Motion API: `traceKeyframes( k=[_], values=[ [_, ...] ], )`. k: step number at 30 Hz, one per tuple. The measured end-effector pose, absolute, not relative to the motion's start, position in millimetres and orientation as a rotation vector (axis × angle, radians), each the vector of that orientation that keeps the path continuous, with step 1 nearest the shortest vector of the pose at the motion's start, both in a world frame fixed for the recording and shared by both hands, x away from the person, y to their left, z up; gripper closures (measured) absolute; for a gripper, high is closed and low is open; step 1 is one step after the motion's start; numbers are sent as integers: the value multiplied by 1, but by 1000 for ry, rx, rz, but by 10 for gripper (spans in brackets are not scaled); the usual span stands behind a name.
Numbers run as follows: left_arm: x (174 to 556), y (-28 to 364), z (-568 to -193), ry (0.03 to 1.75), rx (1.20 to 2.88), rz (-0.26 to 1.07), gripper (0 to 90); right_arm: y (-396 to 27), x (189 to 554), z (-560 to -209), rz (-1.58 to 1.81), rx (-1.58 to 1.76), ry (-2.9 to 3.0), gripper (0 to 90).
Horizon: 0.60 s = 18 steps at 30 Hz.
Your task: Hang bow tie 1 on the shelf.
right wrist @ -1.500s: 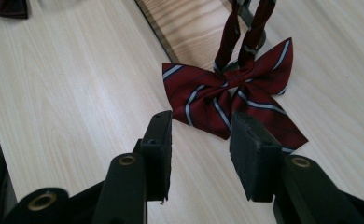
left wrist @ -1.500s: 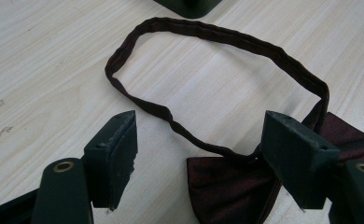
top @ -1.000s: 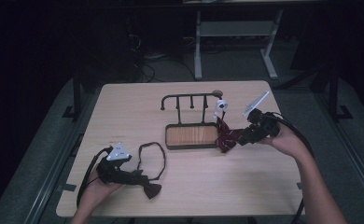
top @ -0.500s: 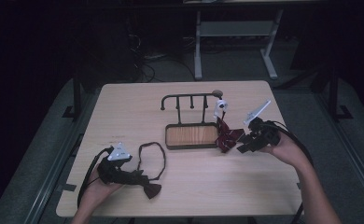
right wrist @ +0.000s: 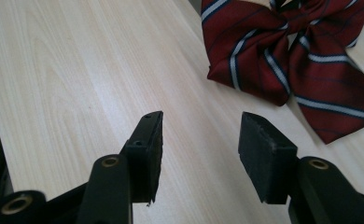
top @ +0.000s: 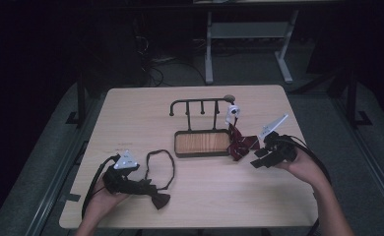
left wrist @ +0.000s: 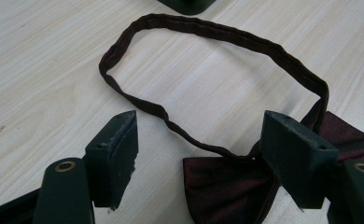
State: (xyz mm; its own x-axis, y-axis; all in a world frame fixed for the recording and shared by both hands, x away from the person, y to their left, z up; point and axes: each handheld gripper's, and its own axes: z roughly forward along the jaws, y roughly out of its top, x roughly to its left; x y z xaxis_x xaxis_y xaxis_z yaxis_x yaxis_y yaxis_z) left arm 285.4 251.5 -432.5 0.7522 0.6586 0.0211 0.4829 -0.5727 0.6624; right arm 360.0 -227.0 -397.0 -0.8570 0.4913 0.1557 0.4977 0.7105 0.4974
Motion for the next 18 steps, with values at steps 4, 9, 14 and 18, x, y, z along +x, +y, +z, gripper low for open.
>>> traceKeyframes(
  k=[4,9,14,18],
  values=[
    [286,251,-432,850,2305,347,286,-229,356,-402,-847,-846,-2887,485],
    [286,251,-432,845,2307,339,305,-229,351,-403,-847,-851,-2896,478],
    [287,251,-431,841,2307,337,307,-228,345,-406,-849,-849,-2905,474],
    [289,249,-431,838,2323,343,322,-229,339,-410,-853,-867,-2915,454]
  ],
)
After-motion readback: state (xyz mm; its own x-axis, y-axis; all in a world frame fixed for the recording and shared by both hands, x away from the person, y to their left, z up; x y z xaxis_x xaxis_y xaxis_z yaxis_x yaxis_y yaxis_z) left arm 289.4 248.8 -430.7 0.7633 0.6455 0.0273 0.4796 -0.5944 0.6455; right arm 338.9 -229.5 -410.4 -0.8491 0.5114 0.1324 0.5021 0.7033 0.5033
